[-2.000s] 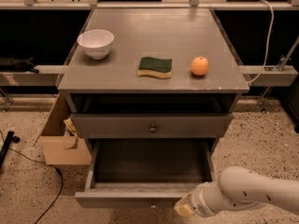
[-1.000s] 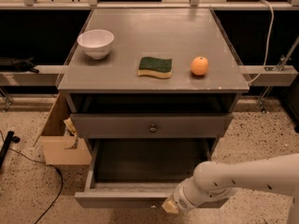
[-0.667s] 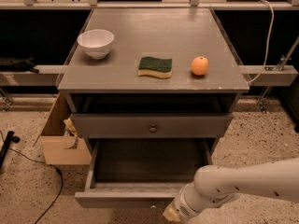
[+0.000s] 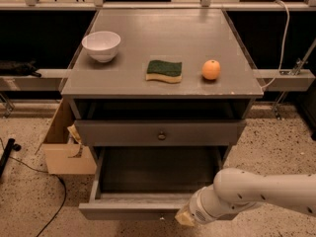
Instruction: Close middle drawer
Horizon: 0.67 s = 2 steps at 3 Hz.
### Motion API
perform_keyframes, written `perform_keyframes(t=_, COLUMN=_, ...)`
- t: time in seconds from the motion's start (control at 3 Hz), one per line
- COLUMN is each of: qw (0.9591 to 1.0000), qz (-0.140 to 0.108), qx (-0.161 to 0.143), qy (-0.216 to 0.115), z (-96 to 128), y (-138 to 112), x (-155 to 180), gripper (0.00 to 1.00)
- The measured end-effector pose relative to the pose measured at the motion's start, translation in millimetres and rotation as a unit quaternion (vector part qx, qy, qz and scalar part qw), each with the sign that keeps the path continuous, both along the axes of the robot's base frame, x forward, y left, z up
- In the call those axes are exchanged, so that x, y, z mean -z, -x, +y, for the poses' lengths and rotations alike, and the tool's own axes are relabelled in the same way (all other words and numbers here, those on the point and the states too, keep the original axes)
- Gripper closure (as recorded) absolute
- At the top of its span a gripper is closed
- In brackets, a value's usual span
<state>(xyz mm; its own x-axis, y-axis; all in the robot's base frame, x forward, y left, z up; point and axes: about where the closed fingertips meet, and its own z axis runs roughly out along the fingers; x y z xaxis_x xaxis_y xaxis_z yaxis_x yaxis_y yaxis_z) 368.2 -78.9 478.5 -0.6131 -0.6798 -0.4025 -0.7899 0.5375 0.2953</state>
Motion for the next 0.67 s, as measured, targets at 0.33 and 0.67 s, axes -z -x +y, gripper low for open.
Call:
perform_keyframes(t=0.33, qw=0.998, qz=-0.063, qx=0.008, qy=-0.003, z=-11.3, y=-10.6, x=-51.4, gripper=1.0)
perform_keyframes(t=0.67, qw=0.998, qz=-0.063, qx=0.008, qy=-0.003, z=-11.3, y=-10.6, x=-51.4, gripper=1.0)
